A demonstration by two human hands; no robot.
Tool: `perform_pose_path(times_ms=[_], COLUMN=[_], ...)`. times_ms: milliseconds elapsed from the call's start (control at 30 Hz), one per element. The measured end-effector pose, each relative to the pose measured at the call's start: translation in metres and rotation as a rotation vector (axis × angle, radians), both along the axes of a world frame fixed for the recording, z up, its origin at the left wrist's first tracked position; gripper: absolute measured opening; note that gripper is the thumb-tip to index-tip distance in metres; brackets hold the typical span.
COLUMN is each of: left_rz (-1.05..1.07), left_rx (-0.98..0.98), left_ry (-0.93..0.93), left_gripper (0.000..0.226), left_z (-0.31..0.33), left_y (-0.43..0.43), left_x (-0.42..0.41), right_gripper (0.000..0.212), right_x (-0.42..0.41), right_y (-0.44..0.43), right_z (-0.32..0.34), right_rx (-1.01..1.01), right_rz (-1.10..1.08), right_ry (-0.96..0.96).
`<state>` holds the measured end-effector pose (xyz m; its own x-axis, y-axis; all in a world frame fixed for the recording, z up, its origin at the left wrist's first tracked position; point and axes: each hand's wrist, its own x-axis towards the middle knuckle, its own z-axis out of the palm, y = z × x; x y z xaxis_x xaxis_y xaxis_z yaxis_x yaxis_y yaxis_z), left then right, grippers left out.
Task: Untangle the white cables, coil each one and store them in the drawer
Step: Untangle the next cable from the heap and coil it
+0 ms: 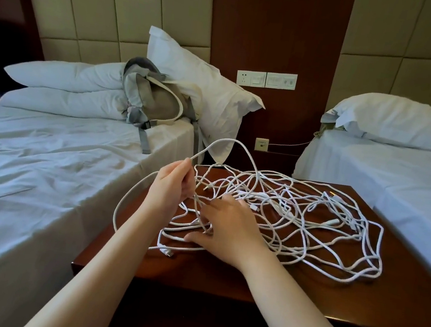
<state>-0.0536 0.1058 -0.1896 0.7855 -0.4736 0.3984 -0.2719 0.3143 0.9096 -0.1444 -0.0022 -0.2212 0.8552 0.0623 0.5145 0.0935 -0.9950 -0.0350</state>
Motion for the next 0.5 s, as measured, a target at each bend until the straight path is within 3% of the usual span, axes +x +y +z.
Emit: perform_pose_path(times_ms=[100,233,367,500], left_rz=[0.034,0.100,0.245,0.200], left_rx=[0.011,-0.016,0.022,-0.093], left_ry=[-0.010,-0.002,-0.062,-0.008], left_gripper=[0.049,0.057,0.054,0.059], left_z=[0.001,0.000,0.000,0.008], left_y=[0.000,0.006,0.012,0.018], left_x=[0.000,0.009,0.012,0.009], right_gripper=[0.020,0.038,0.046,0.048], right_x=[0.001,0.001,0.000,-0.001], right_y=[-0.001,-0.018,-0.018,-0.024], right_z=[-0.004,-0.007,-0.005,-0.002], right_rx=[0.081,0.341,0.382,0.422], right_rz=[0.057,-0.086,-0.202,-0.394], right_ry=[-0.146,-0.158,-0.188,-0.128])
